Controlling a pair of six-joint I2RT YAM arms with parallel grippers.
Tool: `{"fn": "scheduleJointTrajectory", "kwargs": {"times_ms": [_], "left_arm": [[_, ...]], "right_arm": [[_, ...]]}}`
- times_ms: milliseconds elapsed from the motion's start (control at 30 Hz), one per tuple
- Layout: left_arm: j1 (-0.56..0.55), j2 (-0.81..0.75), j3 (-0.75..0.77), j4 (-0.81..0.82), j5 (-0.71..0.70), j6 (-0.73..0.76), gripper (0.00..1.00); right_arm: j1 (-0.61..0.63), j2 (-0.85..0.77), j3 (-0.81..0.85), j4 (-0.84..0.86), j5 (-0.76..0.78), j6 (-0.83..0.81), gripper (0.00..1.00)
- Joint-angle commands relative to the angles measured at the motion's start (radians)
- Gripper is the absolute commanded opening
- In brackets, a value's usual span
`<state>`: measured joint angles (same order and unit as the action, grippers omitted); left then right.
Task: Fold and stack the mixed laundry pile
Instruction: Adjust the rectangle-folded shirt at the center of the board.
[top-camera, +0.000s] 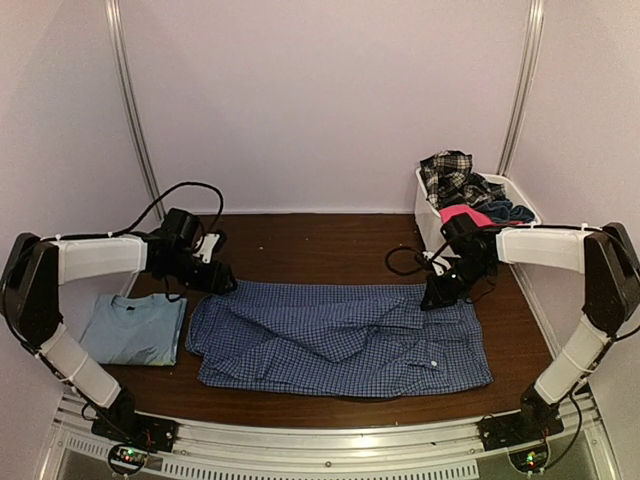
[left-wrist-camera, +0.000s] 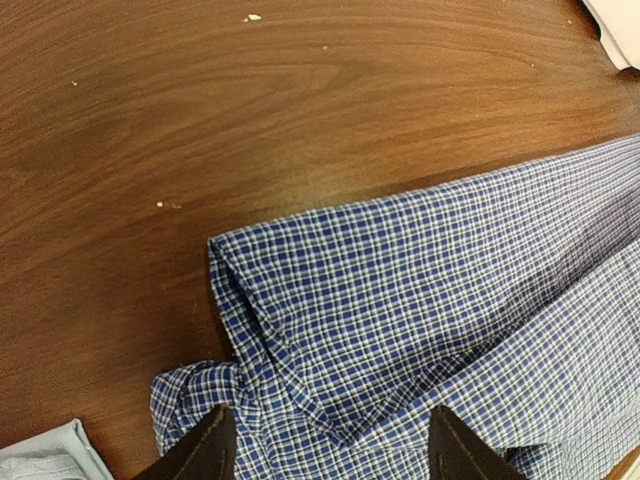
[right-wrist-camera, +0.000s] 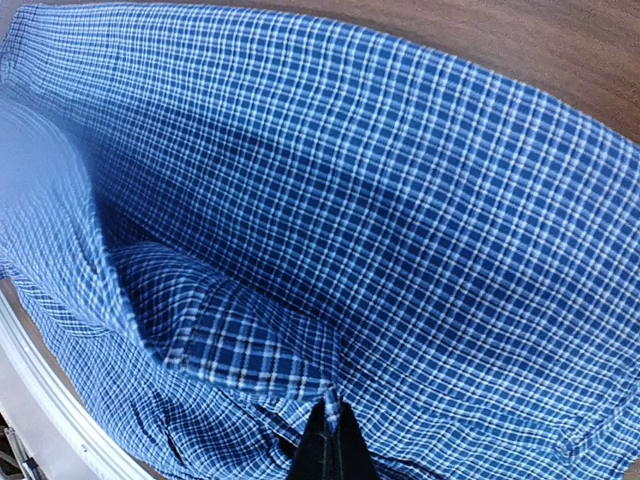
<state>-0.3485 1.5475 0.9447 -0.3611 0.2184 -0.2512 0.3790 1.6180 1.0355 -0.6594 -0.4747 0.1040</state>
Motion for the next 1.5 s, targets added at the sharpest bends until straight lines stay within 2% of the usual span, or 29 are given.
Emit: {"fn": "scheduleJointTrajectory", "kwargs": {"times_ms": [0,167,267,433,733,967,1167,1233,1300,1400,1467], "left_arm": [[0.009,0.015,0.034,0.007,0.018,0.02,0.67],[0.011,0.019,0.03,0.008,0.015,0.02,0.67],[0.012,0.019,0.028,0.01,0.012,0.019,0.67],[0.013,0.02,0.033,0.004,0.002,0.021,0.67],[0.016,0.008,0.03,-0.011,-0.018,0.021,0.67],[0.016,0.004,0.041,-0.023,-0.003,0.02,0.67],[0.016,0.009,0.06,-0.044,-0.007,0.034,0.67],[0.016,0.007,0.06,-0.044,-0.005,0.041,0.67],[0.016,-0.007,0.056,-0.036,0.011,0.056,0.67],[0.003,-0.076,0.02,0.023,0.102,0.103,0.64],[-0.026,-0.14,-0.033,0.094,0.146,0.121,0.63]], "right_arm": [[-0.026,0.026,0.112,-0.054,0.0,-0.027,0.0],[-0.029,0.086,0.29,-0.201,-0.049,-0.055,0.0],[-0.036,0.137,0.361,-0.286,-0.005,-0.078,0.0],[-0.055,0.199,0.328,-0.325,0.052,-0.069,0.0],[-0.081,0.204,0.195,-0.247,0.152,-0.006,0.0],[-0.089,0.239,0.284,-0.215,0.204,0.049,0.0],[-0.091,0.322,0.399,-0.312,0.283,-0.011,0.01],[-0.09,0.321,0.41,-0.318,0.289,-0.014,0.19],[-0.091,0.311,0.412,-0.316,0.272,-0.009,0.26],[-0.091,0.278,0.399,-0.31,0.229,0.004,0.47],[-0.093,0.251,0.371,-0.291,0.162,0.017,0.51]]}}
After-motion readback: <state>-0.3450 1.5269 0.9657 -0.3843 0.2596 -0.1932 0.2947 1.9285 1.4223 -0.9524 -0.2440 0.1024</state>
